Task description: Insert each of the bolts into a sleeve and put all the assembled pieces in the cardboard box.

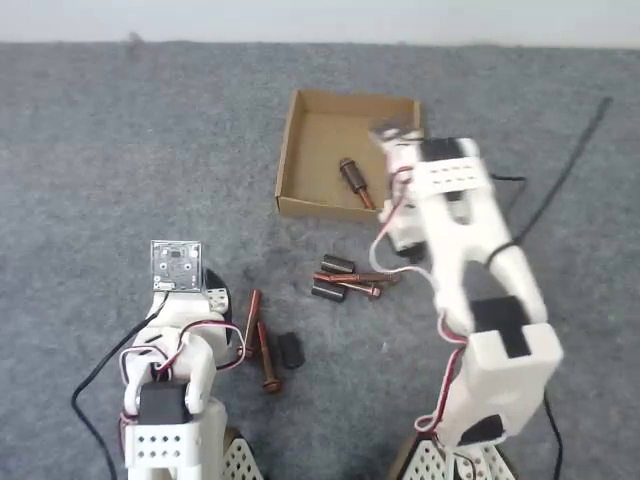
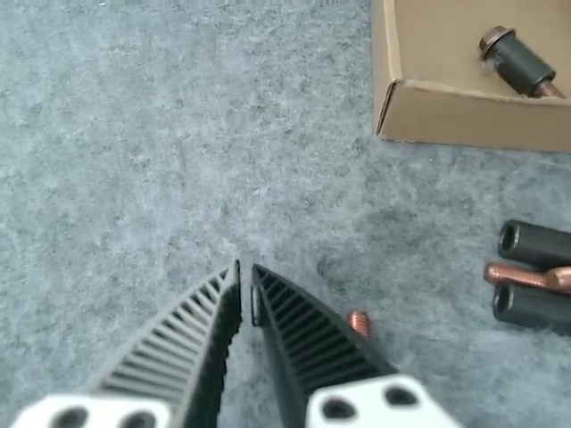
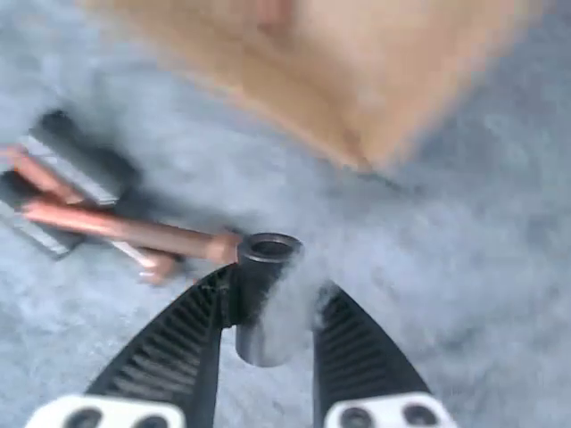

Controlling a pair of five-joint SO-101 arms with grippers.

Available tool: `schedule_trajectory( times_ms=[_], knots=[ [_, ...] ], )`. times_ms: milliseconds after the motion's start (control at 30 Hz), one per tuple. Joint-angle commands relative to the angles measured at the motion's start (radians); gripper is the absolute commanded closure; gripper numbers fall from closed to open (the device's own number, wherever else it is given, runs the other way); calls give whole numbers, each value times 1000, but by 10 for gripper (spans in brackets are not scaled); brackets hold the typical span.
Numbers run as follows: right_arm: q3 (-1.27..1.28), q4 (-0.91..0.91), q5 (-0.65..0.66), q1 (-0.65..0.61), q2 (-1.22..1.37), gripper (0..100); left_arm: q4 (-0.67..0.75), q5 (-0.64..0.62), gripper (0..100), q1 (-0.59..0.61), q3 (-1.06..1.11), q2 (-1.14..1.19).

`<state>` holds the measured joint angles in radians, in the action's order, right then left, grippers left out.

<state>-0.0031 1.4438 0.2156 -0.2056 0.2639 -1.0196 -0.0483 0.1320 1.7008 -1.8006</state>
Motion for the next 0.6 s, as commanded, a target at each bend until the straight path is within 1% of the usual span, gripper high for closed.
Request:
schedule_trajectory(
  times_ms=[0,100,133,233,300,467,567],
  knots=[
    [31,-5,-66,122,-91,983,41,71,981,6,-15,-17],
    [149,-76,-75,157,-136,983,58,250,981,6,-15,-17],
    [198,-107,-75,160,-157,988,66,278,981,6,-15,-17],
    [358,-213,-75,165,-249,992,106,245,981,6,-15,-15],
    [440,-251,-75,166,-331,992,120,239,981,6,-18,-15],
    [585,-265,-75,189,-539,992,110,241,981,-2,-71,-14],
    [654,-266,-75,228,-630,992,87,241,981,-3,-125,-12]
  ],
)
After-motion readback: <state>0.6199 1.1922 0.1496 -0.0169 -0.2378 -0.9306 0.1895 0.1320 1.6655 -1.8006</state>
